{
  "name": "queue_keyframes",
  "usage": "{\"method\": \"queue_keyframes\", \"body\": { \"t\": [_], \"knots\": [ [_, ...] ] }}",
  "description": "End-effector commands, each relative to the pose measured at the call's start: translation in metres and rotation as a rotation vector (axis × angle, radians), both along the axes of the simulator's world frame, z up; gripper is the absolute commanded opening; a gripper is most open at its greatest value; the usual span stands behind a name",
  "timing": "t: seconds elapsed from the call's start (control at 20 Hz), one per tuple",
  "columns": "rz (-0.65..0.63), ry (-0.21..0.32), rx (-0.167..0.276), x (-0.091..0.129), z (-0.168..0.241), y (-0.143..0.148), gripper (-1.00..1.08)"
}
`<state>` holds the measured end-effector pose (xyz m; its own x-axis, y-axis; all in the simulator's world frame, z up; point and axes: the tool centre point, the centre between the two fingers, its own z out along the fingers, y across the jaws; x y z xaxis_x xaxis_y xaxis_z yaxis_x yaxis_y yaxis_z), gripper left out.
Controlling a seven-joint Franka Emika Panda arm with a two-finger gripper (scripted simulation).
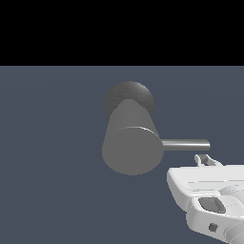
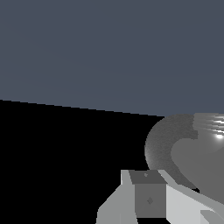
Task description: Turn on the faucet by rotating a designated handle.
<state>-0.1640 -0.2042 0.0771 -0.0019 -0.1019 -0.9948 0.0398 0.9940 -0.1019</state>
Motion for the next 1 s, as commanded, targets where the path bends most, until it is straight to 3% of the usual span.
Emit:
{"method": "queue_keyframes", "body": {
  "t": [0.0,0.2,0.6,0.95],
  "knots": [
    [0.003,0.006,0.008,0.0,-0.002,0.003,-1.0],
    [0.004,0.005,0.011,0.0,-0.002,0.003,-1.0],
    [0.019,0.0,0.085,0.002,0.001,0.023,-1.0],
    [0.02,0.0,0.084,0.002,0.007,0.022,-1.0]
  ]
}}
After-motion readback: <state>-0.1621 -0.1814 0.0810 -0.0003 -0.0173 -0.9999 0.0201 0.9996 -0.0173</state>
